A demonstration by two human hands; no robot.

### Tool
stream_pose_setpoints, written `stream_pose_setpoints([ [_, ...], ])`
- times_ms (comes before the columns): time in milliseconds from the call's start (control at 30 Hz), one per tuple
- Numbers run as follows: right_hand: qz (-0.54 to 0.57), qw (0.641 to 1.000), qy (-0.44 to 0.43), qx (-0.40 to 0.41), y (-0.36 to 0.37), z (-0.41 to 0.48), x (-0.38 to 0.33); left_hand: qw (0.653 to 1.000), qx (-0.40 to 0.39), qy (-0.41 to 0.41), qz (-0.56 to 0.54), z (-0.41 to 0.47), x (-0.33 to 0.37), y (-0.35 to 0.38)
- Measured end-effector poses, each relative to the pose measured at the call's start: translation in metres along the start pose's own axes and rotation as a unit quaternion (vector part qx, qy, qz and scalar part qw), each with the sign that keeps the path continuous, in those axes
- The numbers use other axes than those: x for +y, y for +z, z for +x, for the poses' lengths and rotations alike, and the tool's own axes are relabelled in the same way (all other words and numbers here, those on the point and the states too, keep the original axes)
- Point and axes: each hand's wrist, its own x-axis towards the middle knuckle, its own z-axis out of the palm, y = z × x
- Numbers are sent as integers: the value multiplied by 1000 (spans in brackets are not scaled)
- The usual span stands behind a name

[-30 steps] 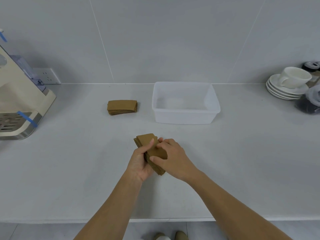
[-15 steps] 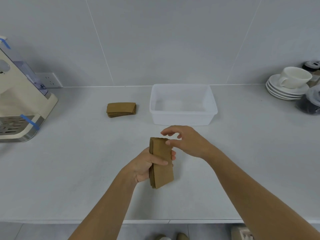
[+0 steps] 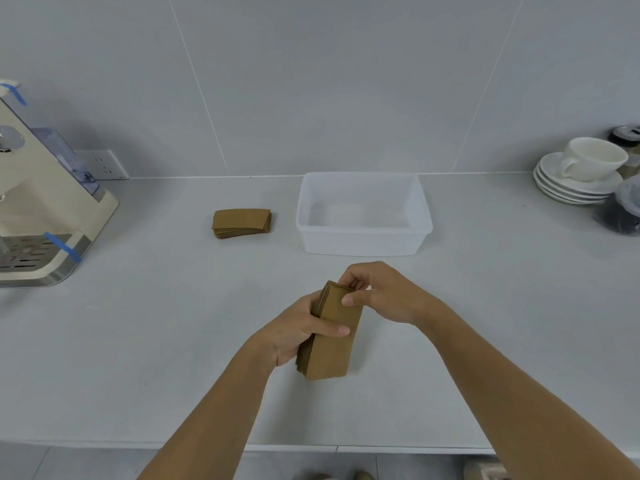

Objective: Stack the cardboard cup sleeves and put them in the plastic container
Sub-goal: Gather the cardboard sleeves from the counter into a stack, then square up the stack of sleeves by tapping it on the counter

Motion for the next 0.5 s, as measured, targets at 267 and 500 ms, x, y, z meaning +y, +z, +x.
stream_pose_setpoints([
  [267, 170, 973, -4, 157, -19, -4, 11, 979, 156, 105, 72, 3, 4, -4],
  [500, 281, 926, 28, 250, -17, -5, 26, 965, 206, 153, -51, 11, -5, -5],
])
